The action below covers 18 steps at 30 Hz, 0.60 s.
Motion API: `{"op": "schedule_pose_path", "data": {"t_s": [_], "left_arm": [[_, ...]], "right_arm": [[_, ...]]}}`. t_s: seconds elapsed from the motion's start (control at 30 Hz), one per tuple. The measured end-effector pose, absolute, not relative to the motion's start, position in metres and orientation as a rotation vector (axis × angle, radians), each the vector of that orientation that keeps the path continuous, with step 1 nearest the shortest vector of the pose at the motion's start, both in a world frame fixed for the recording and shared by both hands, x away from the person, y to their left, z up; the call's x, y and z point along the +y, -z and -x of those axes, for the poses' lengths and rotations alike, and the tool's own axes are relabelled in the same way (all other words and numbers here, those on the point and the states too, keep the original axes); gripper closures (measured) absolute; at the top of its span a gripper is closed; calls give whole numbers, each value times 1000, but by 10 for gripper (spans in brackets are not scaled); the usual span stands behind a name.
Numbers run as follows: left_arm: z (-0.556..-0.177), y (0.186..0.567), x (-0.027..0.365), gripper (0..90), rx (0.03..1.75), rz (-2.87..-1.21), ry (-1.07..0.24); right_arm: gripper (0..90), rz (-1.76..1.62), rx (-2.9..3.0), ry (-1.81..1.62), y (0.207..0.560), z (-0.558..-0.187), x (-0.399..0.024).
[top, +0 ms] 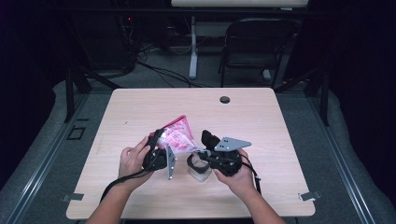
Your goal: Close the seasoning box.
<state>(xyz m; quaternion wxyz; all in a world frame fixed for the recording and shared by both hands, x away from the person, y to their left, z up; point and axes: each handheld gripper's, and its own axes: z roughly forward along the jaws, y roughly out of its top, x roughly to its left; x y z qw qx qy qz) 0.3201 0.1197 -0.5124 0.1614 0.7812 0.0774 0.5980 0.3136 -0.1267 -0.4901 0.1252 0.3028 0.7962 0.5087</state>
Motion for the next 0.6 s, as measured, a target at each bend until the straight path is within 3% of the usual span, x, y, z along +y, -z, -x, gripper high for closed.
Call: {"op": "schedule_pose_path", "data": {"t_s": [0.6], "left_arm": [[-317,509,116,631,213,-2218,-1736]], "right_arm": [[898,-889,2326,-1433,490,-315,-129]]}}
